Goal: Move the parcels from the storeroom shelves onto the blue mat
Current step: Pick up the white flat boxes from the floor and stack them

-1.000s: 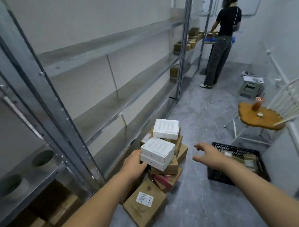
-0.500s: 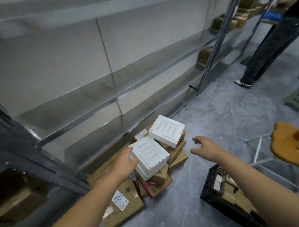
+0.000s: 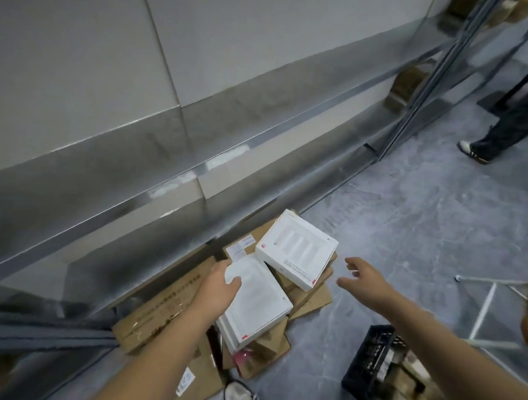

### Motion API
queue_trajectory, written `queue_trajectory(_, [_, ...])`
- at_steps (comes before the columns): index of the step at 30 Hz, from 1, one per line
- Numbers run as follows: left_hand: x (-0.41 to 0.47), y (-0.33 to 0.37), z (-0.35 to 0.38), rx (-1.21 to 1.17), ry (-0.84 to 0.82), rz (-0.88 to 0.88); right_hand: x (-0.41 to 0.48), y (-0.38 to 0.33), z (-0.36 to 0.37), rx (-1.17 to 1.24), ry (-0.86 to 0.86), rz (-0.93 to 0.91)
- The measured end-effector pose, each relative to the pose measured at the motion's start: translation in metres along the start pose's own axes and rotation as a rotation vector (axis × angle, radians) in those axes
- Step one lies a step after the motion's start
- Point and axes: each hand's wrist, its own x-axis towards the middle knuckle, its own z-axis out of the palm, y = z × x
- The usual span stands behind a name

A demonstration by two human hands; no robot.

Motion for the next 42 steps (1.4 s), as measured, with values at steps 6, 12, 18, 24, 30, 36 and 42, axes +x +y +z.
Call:
queue_trajectory(6, [0.039,-0.001,0.056,-0.07,0.002,-0.164,0.09,-0.007,-0.018,-0.154,-0.054,-0.025])
queue_trajectory(12, [0.091,-0.016,0.132,-0.216,0.023,-0.314,0.224,-0.02,-0.002,-0.29,-0.146,-0.13])
queue_trajectory(18, [0.153,-0.024,0.203,-0.359,0.083,-0.442,0.337,-0.025,0.045,-0.415,-0.236,-0.201])
queue_trajectory(24, [0.2,-0.035,0.252,-0.477,0.155,-0.557,0.402,0.002,0.091,-0.365,-0.342,-0.152])
queue_trajectory(30, [0.211,-0.033,0.281,-0.745,0.218,-0.632,0.413,0.023,0.096,-0.107,-0.481,-0.147])
queue_trajectory(36, [0.17,-0.028,0.269,-0.934,0.208,-0.606,0.37,0.005,0.067,0.043,-0.58,-0.17])
queue_trajectory(42, [0.087,-0.004,0.206,-1.014,0.271,-0.431,0.269,-0.023,0.027,0.089,-0.481,-0.072])
